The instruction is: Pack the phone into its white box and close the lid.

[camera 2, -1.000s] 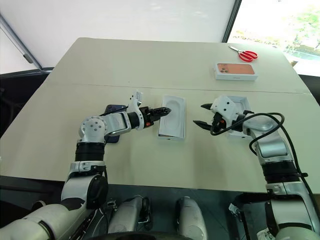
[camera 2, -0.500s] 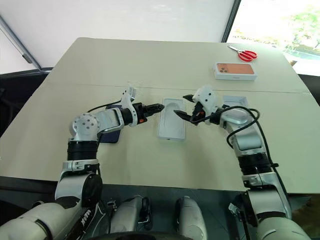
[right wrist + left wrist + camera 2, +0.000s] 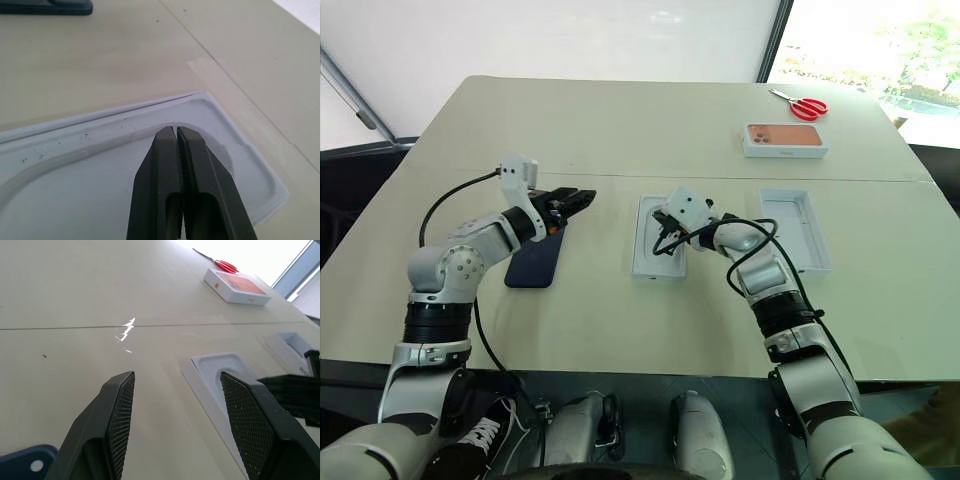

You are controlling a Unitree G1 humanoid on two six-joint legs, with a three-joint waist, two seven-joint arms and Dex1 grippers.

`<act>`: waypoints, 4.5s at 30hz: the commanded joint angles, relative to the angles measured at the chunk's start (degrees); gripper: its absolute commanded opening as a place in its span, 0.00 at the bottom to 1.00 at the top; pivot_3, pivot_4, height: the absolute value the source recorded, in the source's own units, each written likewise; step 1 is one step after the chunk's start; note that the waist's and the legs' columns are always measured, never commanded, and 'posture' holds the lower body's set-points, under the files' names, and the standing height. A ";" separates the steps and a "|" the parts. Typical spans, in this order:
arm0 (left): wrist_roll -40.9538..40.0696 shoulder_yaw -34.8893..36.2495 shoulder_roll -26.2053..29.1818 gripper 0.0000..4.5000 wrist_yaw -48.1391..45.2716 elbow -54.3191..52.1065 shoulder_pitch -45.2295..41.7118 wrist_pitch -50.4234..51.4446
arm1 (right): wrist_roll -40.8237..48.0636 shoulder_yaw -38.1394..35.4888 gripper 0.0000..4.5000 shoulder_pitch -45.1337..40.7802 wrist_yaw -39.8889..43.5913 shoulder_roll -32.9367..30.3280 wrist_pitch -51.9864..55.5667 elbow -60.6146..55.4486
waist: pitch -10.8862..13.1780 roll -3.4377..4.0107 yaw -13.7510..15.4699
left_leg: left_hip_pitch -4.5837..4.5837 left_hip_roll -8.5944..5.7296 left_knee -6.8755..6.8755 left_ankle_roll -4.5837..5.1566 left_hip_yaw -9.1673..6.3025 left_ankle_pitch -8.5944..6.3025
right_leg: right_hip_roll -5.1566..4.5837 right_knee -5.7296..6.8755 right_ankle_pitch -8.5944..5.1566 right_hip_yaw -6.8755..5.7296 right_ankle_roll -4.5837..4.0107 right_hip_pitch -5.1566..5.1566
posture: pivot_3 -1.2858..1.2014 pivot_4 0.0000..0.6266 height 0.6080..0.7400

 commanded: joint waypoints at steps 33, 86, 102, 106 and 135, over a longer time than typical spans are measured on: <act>-1.54 4.54 1.76 0.65 0.05 -4.60 2.22 0.65 | -6.70 3.21 0.02 0.16 6.09 -2.76 -4.39 -1.18 | 0.00 0.00 -0.20 | 0.02 0.02 0.00 0.01 0.02 0.01 | 0.05 0.03 0.00 0.00 0.01 0.01 | 0.52 0.24 1.00; -3.33 5.36 7.38 0.65 -10.36 14.86 5.47 32.94 | -11.67 13.68 0.02 -12.71 2.34 22.35 6.05 14.67 | -1.04 0.66 -0.97 | 0.96 -0.61 -1.04 -0.50 -0.03 0.03 | -0.71 0.01 0.00 0.01 -0.03 0.20 | 0.52 0.24 1.00; -3.81 12.40 8.17 0.59 -10.28 17.00 5.45 32.44 | -12.34 14.09 0.01 -11.66 1.48 21.35 4.97 14.41 | -1.06 0.68 -0.82 | 1.00 -0.63 -1.08 -0.47 -0.03 0.02 | -0.72 -0.04 0.00 0.01 -0.03 0.19 | 0.52 0.24 1.00; -4.26 13.16 8.17 0.24 -9.81 16.91 5.77 32.66 | -12.43 14.31 0.00 -11.77 1.56 21.35 4.74 14.50 | -1.06 0.67 -1.35 | 0.98 -0.63 -1.16 -0.47 -0.03 0.02 | -0.73 -0.08 0.00 0.02 -0.03 0.17 | 0.52 0.24 1.00; -14.68 26.79 3.83 0.00 -5.92 13.69 6.69 31.41 | 18.72 -7.15 0.30 -8.46 14.87 16.68 29.27 -13.41 | -0.93 0.48 -1.57 | 0.43 -0.63 -1.43 -0.41 -0.03 -0.01 | -0.80 -0.18 0.01 0.01 -0.03 -0.22 | 0.52 0.24 1.00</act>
